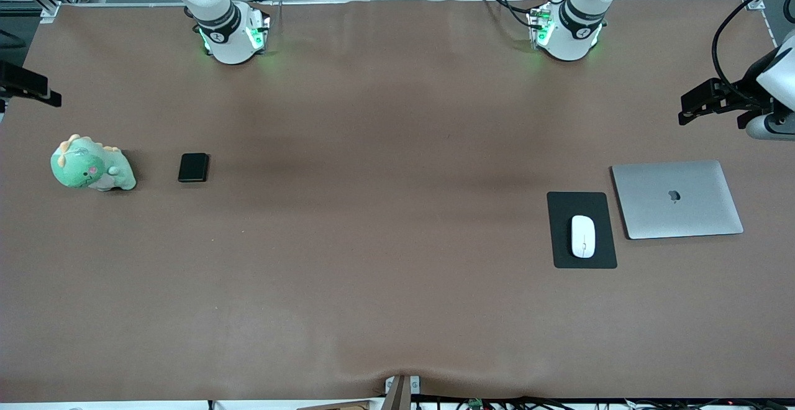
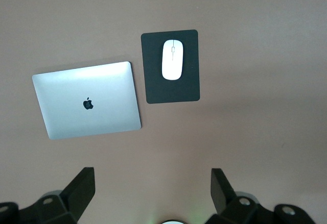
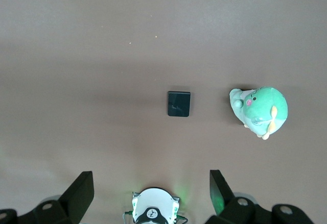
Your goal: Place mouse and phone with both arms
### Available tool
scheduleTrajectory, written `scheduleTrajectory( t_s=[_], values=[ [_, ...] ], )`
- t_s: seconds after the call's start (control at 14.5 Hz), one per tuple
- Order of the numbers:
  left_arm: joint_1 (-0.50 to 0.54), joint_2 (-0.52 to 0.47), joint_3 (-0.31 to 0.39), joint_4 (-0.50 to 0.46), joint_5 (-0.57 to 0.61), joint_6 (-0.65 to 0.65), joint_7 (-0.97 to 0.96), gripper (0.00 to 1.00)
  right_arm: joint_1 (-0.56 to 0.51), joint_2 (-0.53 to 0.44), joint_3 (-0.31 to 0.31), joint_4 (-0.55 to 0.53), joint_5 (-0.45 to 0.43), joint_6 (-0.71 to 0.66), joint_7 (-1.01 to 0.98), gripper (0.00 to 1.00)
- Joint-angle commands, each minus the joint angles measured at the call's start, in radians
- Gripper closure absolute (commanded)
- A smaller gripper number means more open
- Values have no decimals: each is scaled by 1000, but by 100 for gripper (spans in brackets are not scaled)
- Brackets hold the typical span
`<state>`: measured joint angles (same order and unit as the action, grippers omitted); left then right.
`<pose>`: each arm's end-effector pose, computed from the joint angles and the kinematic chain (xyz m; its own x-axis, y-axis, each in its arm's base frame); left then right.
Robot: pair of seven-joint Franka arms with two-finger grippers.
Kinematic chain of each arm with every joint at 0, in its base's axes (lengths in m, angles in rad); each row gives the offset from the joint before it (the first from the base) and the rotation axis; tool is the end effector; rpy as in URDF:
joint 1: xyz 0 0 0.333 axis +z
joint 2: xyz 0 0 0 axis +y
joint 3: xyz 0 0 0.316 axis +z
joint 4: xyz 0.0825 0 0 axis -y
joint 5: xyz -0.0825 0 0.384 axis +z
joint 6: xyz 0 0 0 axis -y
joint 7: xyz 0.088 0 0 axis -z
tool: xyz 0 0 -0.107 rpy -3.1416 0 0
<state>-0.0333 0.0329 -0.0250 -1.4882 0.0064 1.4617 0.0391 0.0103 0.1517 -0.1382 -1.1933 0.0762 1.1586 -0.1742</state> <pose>0.5529 -0.0313 0.6356 0.9936 -0.0965 -0.0595 -0.0968 -0.9953 -0.0032 0.5489 -0.0522 0.6787 0.9823 0.0762 -0.1714 0.0624 -0.9945 -0.0844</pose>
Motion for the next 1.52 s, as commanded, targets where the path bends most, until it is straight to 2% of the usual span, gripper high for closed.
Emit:
scheduleTrajectory(
  t_s=[0.0, 0.14, 0.21, 0.41, 1.45],
  values=[
    [9, 4, -6, 11, -14, -15, -10, 0, 5, -118, 3, -173, -4, 84, -4, 0],
    [10, 7, -6, 11, -16, -15, -10, 0, 3, -191, 3, -296, -4, 156, -4, 0],
    [10, 10, -6, 11, -16, -15, -10, 0, 3, -210, 3, -320, -4, 167, -4, 0],
    [7, 12, -6, 11, -16, -15, -14, 0, 13, -208, 8, -328, -39, 155, -2, 0],
    [9, 10, -6, 16, -16, -15, -27, 0, 17, -201, 6, -325, -41, 135, -1, 0]
  ],
)
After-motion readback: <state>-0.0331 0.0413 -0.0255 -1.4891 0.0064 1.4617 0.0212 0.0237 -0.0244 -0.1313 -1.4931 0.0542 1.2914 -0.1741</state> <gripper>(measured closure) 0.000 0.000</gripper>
